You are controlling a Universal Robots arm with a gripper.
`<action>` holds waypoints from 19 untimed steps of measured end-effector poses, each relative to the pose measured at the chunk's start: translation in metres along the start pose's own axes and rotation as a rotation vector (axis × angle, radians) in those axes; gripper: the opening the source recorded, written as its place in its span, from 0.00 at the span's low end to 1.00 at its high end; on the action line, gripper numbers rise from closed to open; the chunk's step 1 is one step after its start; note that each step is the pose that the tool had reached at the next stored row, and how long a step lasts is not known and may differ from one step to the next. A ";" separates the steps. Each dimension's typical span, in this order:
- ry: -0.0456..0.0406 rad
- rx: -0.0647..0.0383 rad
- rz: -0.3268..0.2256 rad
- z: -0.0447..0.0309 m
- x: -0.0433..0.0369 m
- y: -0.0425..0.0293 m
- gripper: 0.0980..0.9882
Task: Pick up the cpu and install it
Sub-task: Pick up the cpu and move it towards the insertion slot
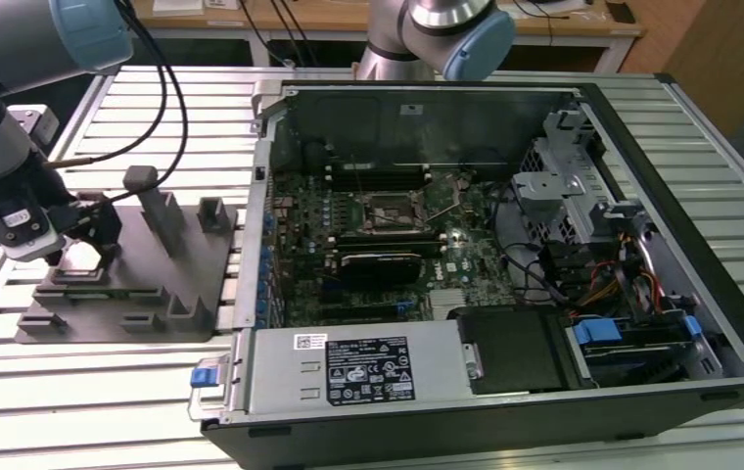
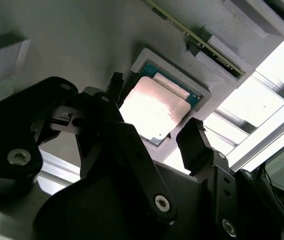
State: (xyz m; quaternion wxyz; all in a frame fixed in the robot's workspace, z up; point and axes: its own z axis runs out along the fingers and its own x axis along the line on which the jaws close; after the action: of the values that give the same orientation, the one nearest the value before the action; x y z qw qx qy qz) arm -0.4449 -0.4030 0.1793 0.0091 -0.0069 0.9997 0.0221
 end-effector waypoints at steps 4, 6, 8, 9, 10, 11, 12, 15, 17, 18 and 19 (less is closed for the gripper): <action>-0.0003 0.000 0.000 -0.0015 -0.0001 0.0001 0.68; -0.0001 0.000 0.000 -0.0029 -0.0001 0.0002 0.68; -0.0003 0.000 0.000 -0.0030 -0.0001 0.0002 0.68; -0.0004 0.000 0.001 -0.0030 -0.0002 0.0002 0.68; -0.0003 0.001 0.006 -0.0032 -0.0002 0.0001 0.68; -0.0007 0.001 0.016 -0.0032 -0.0002 0.0001 0.68; -0.0012 0.001 0.028 -0.0032 -0.0002 0.0001 0.68; -0.0021 0.002 0.050 -0.0032 -0.0004 -0.0001 0.68; -0.0025 0.002 0.057 -0.0032 -0.0009 -0.0006 0.68; -0.0026 0.002 0.060 -0.0032 -0.0011 -0.0010 0.68; -0.0025 0.002 0.063 -0.0033 -0.0012 -0.0015 0.68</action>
State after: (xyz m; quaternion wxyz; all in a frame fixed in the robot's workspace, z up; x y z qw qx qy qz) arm -0.4437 -0.4046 0.1826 0.0096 0.0247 0.9994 0.0214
